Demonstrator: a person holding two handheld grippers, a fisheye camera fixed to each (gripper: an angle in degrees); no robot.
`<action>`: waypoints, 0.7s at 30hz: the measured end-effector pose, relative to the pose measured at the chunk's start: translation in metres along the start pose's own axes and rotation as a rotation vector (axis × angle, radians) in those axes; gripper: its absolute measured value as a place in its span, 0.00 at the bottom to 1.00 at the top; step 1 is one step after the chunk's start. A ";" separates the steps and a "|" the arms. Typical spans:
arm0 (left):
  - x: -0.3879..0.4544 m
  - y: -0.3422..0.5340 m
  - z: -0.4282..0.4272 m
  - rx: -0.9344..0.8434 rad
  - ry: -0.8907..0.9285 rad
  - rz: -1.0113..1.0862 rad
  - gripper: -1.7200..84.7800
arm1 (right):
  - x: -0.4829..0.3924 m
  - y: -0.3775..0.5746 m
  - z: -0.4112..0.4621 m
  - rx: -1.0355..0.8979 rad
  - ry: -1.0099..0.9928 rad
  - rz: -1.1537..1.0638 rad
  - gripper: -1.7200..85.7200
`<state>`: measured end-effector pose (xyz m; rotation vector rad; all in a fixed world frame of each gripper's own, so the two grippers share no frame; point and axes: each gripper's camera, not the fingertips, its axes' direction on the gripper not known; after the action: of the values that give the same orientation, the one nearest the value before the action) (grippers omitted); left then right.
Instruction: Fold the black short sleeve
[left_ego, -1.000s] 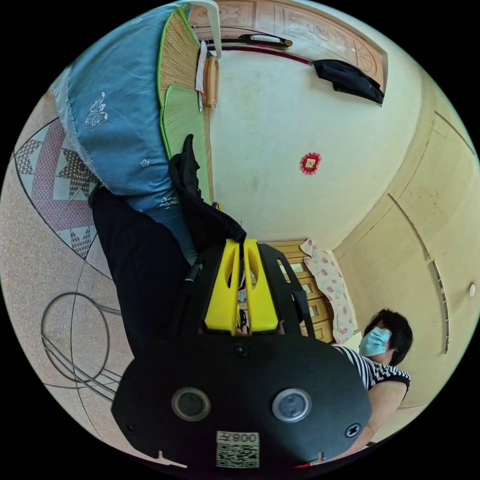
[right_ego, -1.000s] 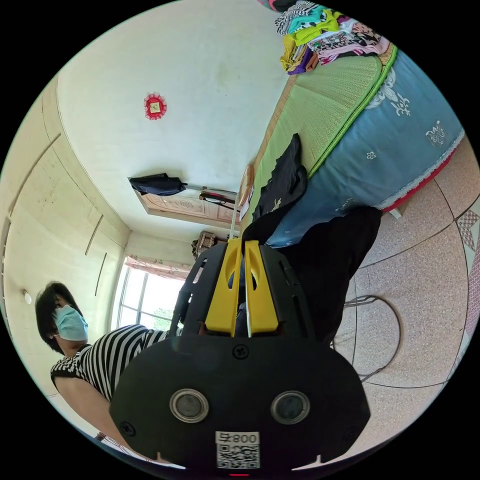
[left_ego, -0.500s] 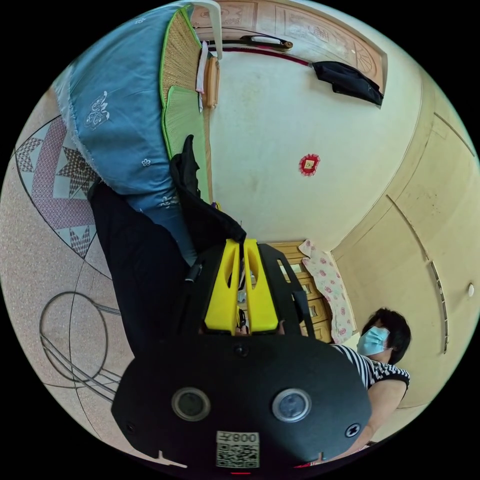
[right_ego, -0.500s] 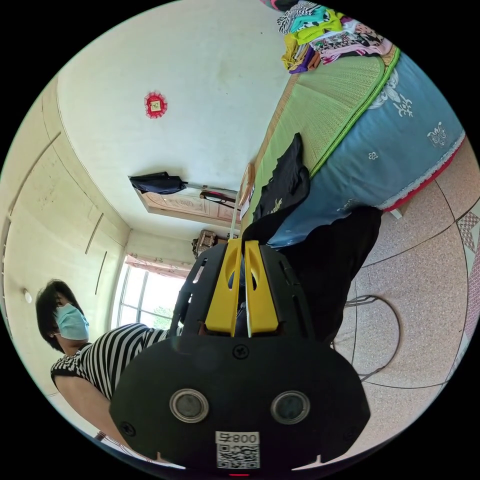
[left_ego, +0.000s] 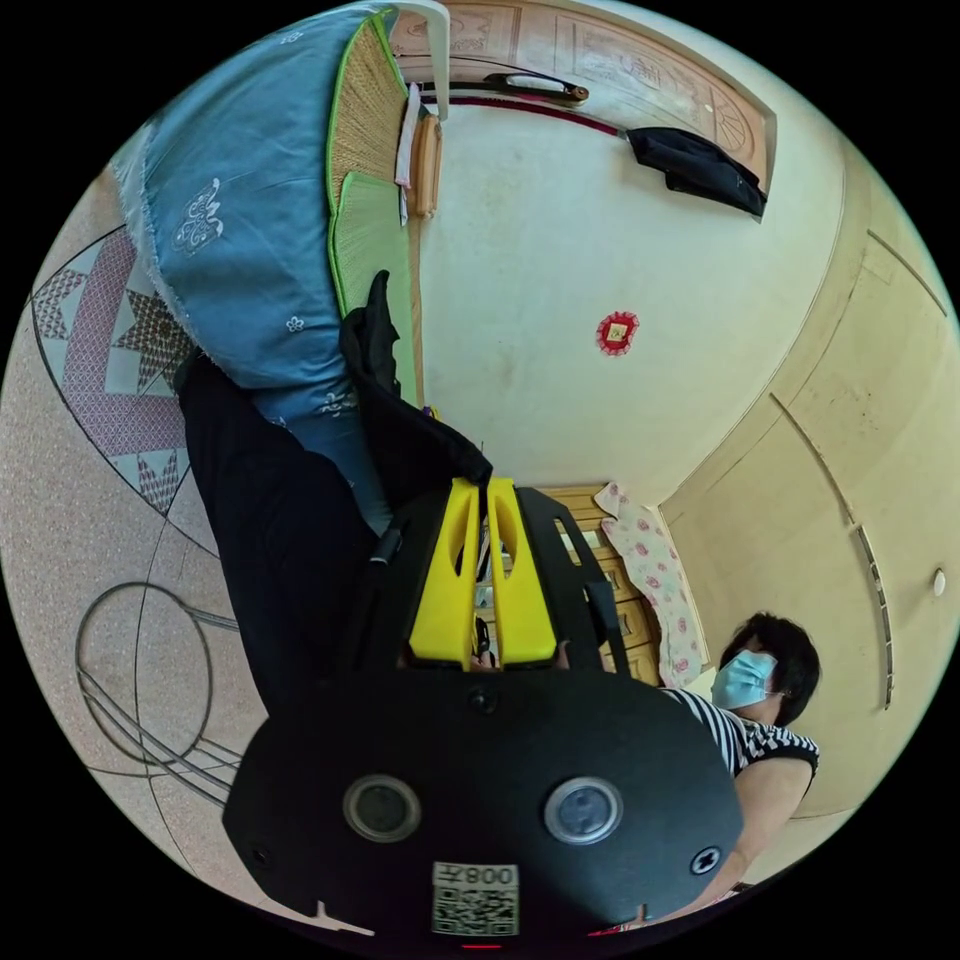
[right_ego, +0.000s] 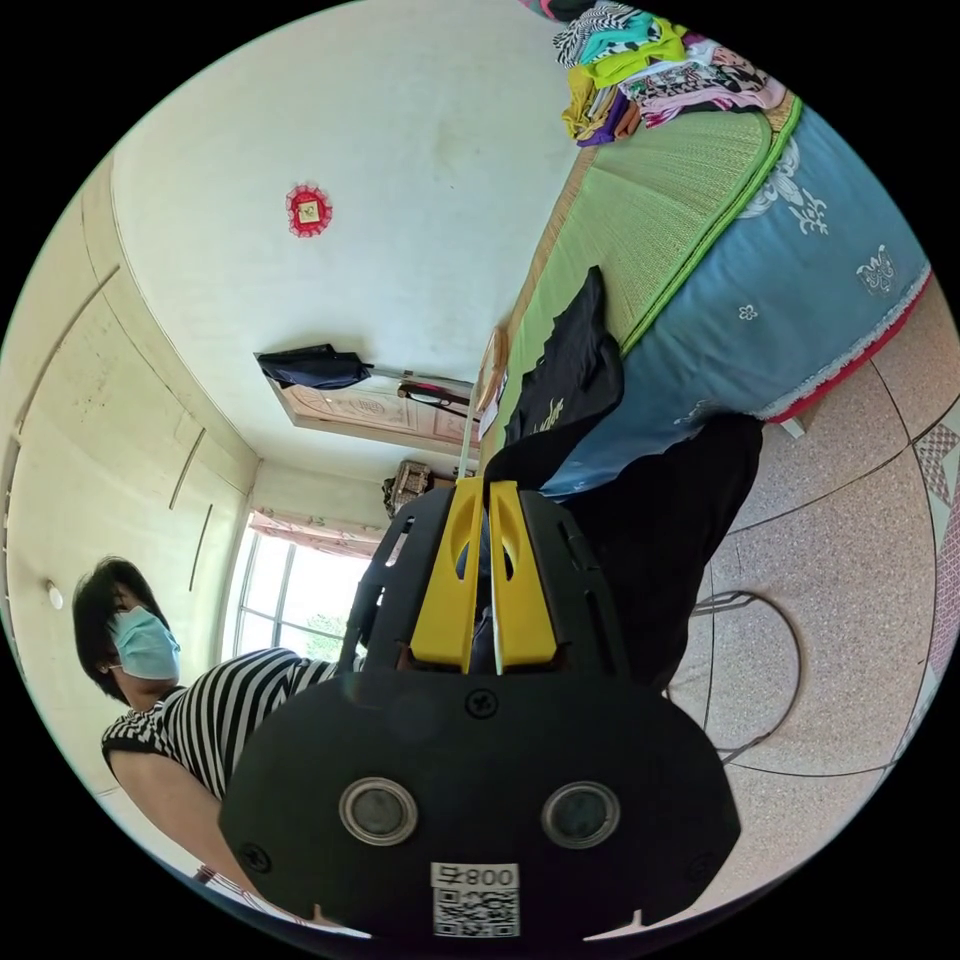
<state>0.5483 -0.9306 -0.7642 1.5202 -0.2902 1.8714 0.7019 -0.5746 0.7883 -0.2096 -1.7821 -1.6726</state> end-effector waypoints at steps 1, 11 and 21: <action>0.002 -0.004 0.001 0.002 0.001 0.000 0.03 | -0.001 -0.001 0.001 0.000 0.001 0.000 0.02; 0.018 -0.047 0.019 0.003 0.009 -0.002 0.03 | -0.017 -0.024 0.014 -0.007 0.008 -0.006 0.02; 0.043 -0.112 0.054 -0.009 0.011 0.013 0.03 | -0.039 -0.074 0.039 -0.011 0.014 -0.023 0.02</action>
<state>0.6585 -0.8632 -0.7366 1.5056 -0.3035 1.8851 0.6778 -0.5378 0.7076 -0.1821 -1.7713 -1.6963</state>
